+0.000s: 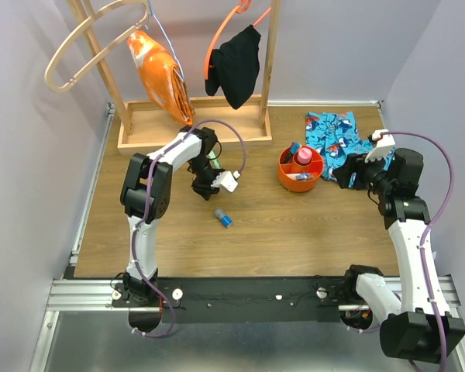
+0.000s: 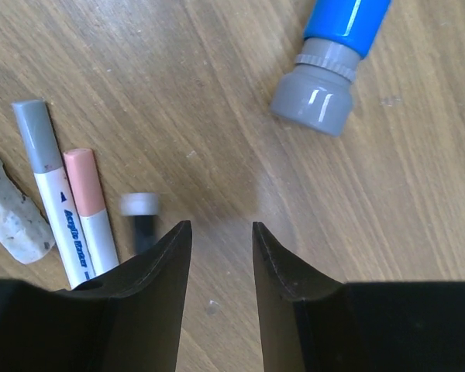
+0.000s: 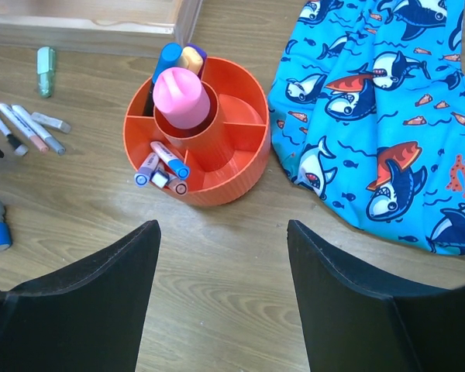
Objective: Sort the stationery into containers
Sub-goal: Pick up the pen from the center of the board.
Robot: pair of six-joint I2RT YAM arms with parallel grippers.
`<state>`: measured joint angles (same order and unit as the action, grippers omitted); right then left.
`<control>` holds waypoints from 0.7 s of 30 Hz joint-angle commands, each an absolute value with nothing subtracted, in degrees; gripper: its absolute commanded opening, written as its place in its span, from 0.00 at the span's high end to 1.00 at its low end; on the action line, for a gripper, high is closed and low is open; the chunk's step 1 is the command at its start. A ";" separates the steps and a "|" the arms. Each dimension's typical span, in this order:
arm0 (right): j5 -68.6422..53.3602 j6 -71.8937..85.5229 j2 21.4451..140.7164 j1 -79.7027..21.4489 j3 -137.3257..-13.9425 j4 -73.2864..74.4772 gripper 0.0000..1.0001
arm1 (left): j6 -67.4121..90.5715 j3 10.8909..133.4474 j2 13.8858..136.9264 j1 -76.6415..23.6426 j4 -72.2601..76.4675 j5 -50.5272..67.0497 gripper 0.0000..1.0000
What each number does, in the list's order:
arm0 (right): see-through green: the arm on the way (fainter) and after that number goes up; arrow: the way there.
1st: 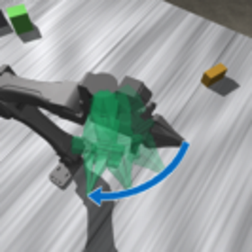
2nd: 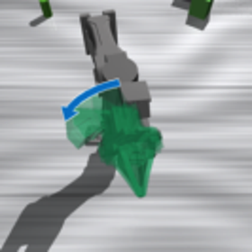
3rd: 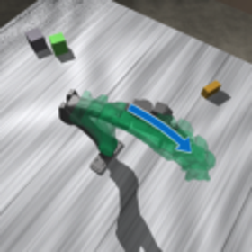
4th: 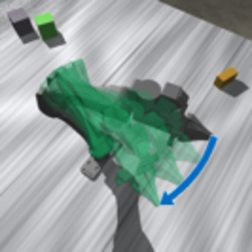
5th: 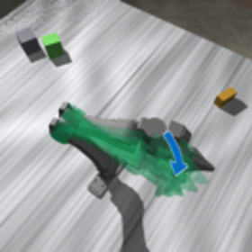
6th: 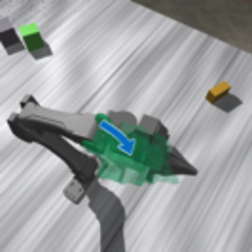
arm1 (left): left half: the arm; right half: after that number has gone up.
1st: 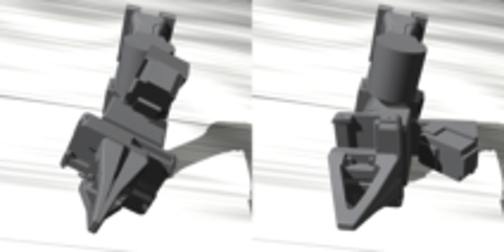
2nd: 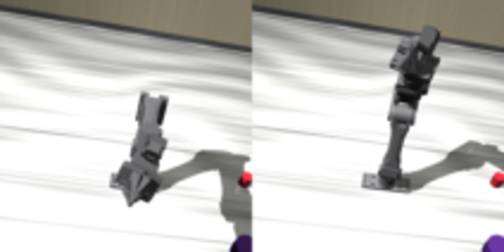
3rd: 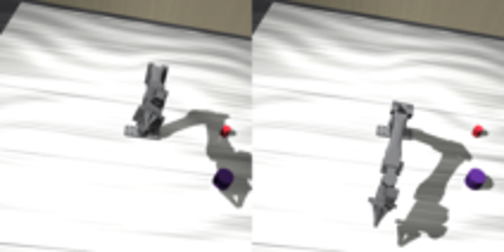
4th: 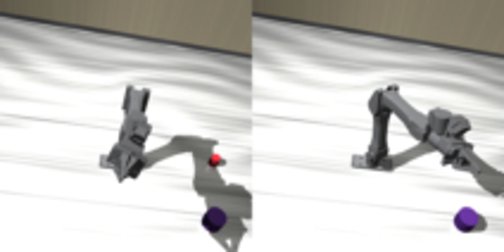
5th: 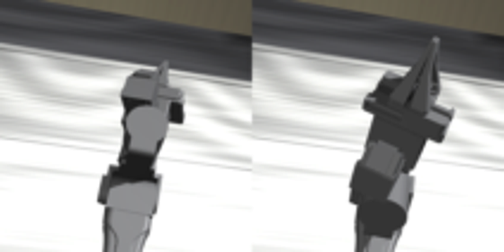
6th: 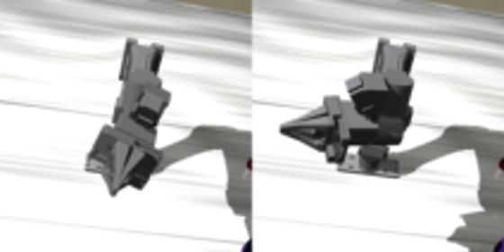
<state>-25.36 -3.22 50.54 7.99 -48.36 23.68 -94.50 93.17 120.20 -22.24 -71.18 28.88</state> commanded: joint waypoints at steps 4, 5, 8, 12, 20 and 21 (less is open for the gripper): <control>-24.79 -2.81 52.03 8.26 -47.81 23.20 0.26 | -94.13 97.91 124.80 -22.59 -69.43 27.16 0.54; -24.79 -2.90 52.03 8.26 -47.73 23.12 0.26 | -94.30 98.17 125.41 -22.59 -69.43 26.98 0.54; -24.61 -2.99 52.29 8.26 -47.64 23.20 0.25 | -95.01 100.53 126.12 -22.59 -72.31 27.16 0.56; -24.17 -3.25 52.82 8.26 -47.46 22.77 0.25 | -95.18 103.79 124.46 -22.59 -75.23 28.91 0.55; -24.17 -2.99 54.14 8.26 -47.11 20.74 0.25 | -94.13 110.38 126.64 -22.76 -77.34 30.41 0.52; -24.17 -3.08 54.40 8.26 -47.11 20.66 0.25 | -94.22 110.91 127.26 -22.76 -77.60 29.98 0.52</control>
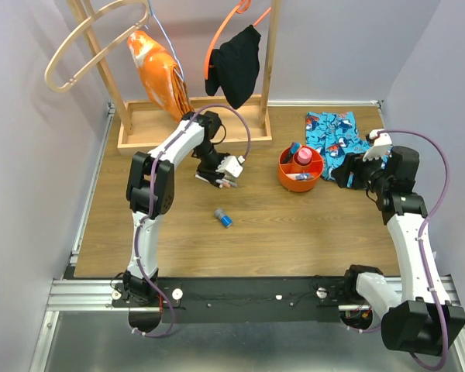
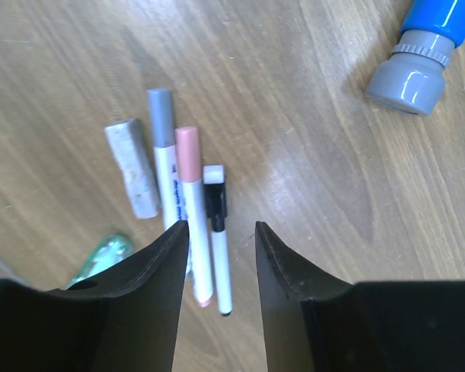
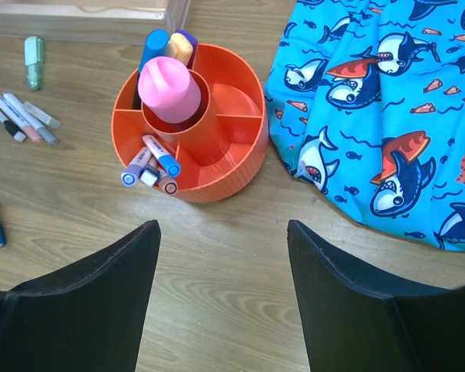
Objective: Sort the stationery into containers
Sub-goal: Pick up the pen from the center of the board.
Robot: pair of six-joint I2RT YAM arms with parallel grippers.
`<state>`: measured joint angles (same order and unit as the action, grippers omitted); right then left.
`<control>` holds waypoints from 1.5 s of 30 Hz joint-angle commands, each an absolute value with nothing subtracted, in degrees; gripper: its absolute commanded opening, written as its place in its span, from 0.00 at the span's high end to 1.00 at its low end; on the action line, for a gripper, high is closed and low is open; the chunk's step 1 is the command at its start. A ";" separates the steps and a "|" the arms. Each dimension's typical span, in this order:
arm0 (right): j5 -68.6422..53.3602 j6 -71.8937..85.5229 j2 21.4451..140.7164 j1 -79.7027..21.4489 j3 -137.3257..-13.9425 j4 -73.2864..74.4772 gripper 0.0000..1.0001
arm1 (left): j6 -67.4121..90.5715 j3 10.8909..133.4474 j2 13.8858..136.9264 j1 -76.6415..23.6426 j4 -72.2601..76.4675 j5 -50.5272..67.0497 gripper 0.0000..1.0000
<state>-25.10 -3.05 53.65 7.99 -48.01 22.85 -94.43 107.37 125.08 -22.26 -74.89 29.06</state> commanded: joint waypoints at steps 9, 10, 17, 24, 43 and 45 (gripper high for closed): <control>-23.47 -3.51 54.93 8.26 -47.72 21.27 0.25 | -93.34 111.80 131.48 -22.94 -77.78 29.62 0.55; -23.47 -3.60 54.93 8.26 -47.64 21.27 0.25 | -92.90 111.62 131.66 -23.03 -77.70 29.53 0.55; -23.47 -3.34 55.28 8.26 -47.55 20.66 0.25 | -91.85 109.60 132.01 -23.12 -75.67 28.48 0.57; -23.47 -3.34 55.11 8.26 -47.29 20.65 0.25 | -91.41 104.77 130.96 -23.12 -73.22 26.72 0.59; -23.91 -2.81 55.28 8.26 -47.28 19.86 0.25 | -86.14 94.93 119.27 -24.17 -61.27 30.76 0.50; -23.91 -2.64 55.20 8.26 -47.20 19.86 0.25 | -85.78 95.27 119.62 -24.43 -61.17 31.02 0.51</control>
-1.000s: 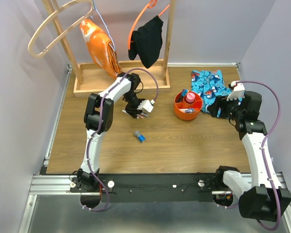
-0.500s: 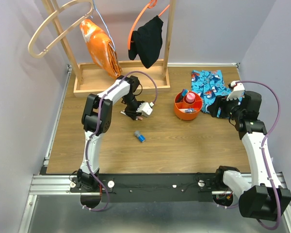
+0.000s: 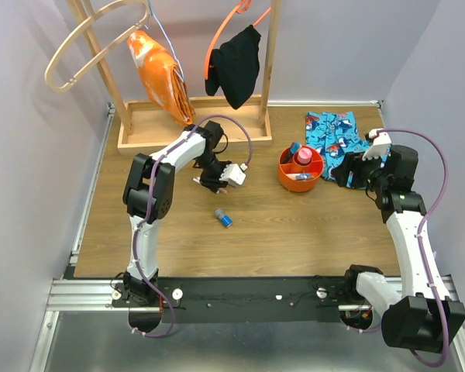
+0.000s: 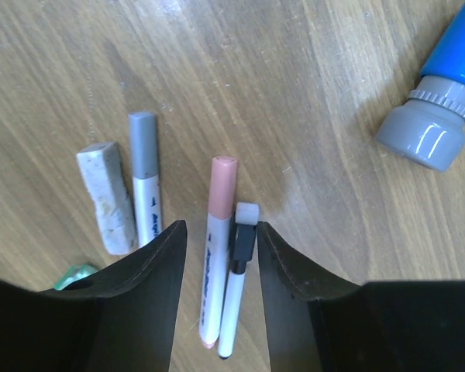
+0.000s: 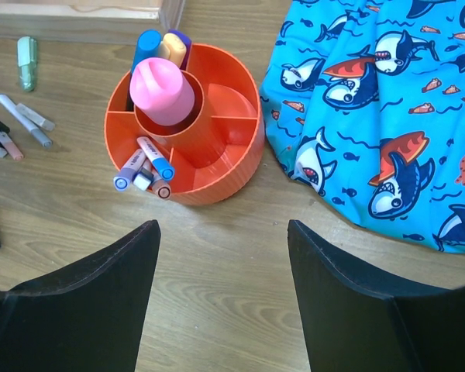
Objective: Sort the stationery into containers
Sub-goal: Pick up the pen from the center of the board.
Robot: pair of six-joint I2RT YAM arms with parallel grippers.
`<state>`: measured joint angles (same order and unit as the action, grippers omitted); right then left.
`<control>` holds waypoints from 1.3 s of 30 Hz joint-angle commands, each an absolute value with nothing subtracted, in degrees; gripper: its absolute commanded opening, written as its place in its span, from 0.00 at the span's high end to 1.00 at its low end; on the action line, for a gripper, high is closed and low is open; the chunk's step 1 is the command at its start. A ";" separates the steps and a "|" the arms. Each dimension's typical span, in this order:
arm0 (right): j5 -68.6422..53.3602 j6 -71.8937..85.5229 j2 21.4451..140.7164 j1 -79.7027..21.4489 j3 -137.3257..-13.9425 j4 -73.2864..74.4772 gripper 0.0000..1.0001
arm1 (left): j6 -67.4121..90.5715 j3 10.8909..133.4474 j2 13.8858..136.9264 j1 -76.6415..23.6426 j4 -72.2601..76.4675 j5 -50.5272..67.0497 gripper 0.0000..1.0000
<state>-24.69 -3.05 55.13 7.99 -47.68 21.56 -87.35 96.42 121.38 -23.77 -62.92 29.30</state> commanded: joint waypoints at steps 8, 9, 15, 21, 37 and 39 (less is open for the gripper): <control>-23.91 -2.46 54.76 8.26 -46.76 20.04 0.25 | -85.08 99.05 123.22 -26.72 -63.54 31.47 0.55; -23.91 -2.46 54.76 8.26 -46.76 20.13 0.25 | -85.08 98.97 123.48 -26.89 -63.72 31.29 0.56; -23.38 -2.81 54.14 8.26 -46.76 20.65 0.25 | -85.08 96.95 124.54 -27.16 -63.63 29.71 0.60; -23.38 -2.64 53.79 8.26 -46.06 20.57 0.25 | -84.47 96.59 125.59 -27.16 -63.19 28.57 0.65; -23.03 -2.81 53.61 8.26 -45.88 19.69 0.25 | -85.34 113.80 124.63 -31.46 -74.70 39.28 1.00; -23.20 -2.64 53.79 8.26 -45.97 19.78 0.25 | -84.99 120.45 124.01 -33.65 -76.55 43.13 1.00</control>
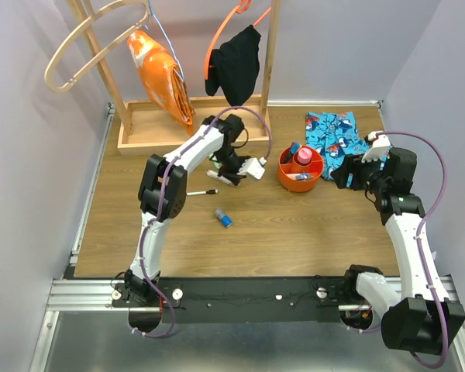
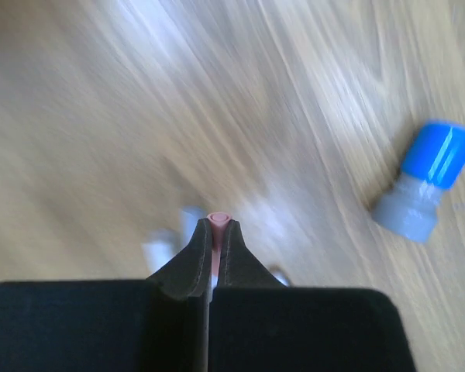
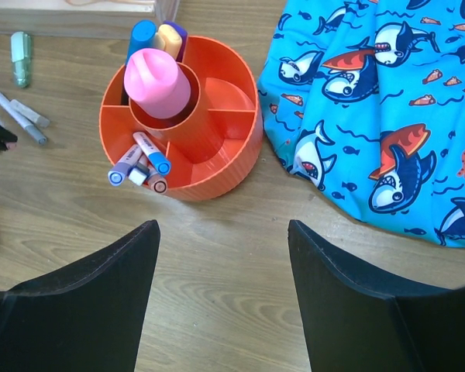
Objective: Sort the stationery into containers
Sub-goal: Pick up the pen from the center of the board, then place the pen in the storage box.
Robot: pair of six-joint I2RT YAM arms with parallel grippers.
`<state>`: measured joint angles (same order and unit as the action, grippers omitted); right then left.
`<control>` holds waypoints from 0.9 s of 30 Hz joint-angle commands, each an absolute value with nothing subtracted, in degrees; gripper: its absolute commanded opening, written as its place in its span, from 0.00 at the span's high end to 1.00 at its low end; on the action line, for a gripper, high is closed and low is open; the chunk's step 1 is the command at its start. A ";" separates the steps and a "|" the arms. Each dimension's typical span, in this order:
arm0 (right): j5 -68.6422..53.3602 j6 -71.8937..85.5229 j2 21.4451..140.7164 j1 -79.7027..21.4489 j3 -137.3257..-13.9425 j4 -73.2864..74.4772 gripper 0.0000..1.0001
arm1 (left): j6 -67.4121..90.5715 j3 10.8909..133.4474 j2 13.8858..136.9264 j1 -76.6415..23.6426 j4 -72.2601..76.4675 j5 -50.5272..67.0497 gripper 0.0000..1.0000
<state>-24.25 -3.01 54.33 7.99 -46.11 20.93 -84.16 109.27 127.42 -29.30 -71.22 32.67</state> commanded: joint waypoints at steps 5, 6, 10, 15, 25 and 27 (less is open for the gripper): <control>-23.38 -3.08 54.32 8.26 -46.58 20.65 0.25 | -72.28 134.63 123.14 -35.95 -71.93 57.71 1.00; -23.38 -3.16 54.40 8.26 -46.76 20.83 0.25 | -68.16 134.74 122.26 -35.86 -68.15 61.05 1.00; -23.03 -3.16 54.67 8.26 -47.55 20.83 0.25 | -17.69 112.49 113.05 -34.02 -11.20 78.20 1.00; -22.41 -3.69 55.46 8.35 -48.95 21.36 0.25 | 32.41 102.73 116.88 -33.93 50.88 72.16 1.00; -21.97 -6.06 57.91 8.35 -51.85 25.48 0.25 | 35.59 103.54 125.59 -33.84 59.93 72.33 1.00; -21.71 -6.68 58.62 8.35 -52.38 26.27 0.25 | 36.21 101.96 126.99 -33.75 62.22 72.33 1.00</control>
<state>-23.18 -4.51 57.12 7.99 -49.60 23.14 30.87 103.46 124.53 -33.76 51.79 70.35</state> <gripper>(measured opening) 0.747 0.017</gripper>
